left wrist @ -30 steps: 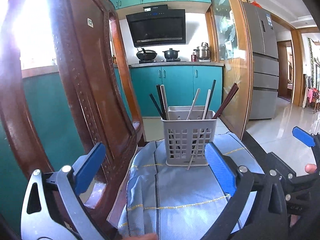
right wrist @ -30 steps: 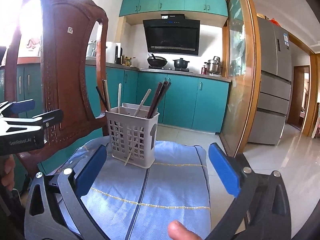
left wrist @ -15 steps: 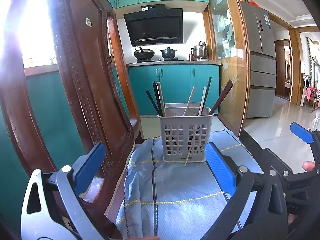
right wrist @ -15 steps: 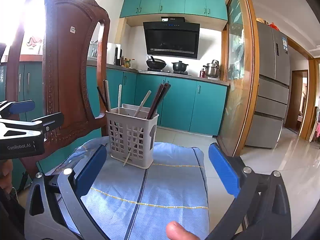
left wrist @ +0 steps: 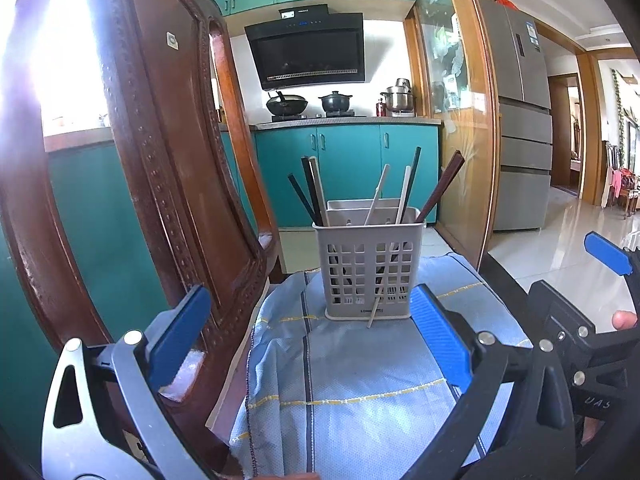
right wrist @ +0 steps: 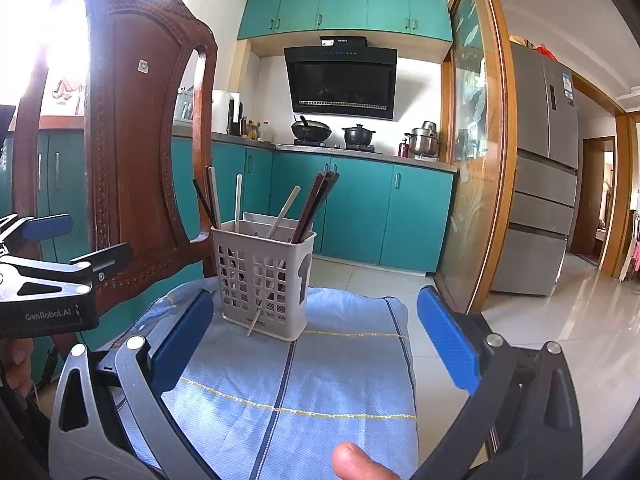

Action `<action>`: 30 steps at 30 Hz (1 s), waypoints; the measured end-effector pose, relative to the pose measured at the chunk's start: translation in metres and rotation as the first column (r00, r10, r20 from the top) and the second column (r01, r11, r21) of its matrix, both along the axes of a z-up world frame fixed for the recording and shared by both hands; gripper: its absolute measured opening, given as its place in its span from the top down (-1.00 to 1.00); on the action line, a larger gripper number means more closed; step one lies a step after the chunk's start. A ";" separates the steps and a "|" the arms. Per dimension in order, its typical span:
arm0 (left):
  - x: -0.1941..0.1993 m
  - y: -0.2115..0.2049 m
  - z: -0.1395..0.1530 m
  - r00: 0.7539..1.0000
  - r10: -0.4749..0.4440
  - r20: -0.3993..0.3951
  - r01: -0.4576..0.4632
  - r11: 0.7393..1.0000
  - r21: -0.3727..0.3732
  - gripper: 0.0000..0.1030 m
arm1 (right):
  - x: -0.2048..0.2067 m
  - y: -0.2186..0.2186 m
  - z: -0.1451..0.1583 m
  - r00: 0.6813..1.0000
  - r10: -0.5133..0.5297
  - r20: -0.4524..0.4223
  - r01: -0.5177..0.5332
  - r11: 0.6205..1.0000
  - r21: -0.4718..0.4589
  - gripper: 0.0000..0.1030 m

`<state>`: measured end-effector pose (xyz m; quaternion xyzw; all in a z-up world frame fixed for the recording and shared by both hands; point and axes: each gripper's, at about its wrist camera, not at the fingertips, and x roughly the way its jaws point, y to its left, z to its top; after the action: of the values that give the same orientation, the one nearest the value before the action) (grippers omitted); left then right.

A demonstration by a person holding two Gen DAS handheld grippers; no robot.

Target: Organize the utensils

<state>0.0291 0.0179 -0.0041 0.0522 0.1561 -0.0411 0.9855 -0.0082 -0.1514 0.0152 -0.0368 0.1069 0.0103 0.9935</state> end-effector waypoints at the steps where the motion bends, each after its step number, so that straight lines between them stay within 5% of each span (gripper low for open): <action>1: 0.000 -0.001 0.000 1.000 -0.001 0.000 0.001 1.000 0.000 -0.93 | 0.000 0.000 0.000 1.000 -0.001 0.000 0.001 1.000 0.000 -0.93; 30: -0.001 -0.011 -0.008 1.000 -0.006 -0.006 0.006 0.999 0.036 -0.93 | 0.001 -0.001 -0.001 1.000 0.002 -0.003 -0.002 1.000 -0.007 -0.94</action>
<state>0.0280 0.0065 -0.0124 0.0706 0.1594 -0.0415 0.9838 -0.0076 -0.1521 0.0144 -0.0402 0.1087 0.0108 0.9932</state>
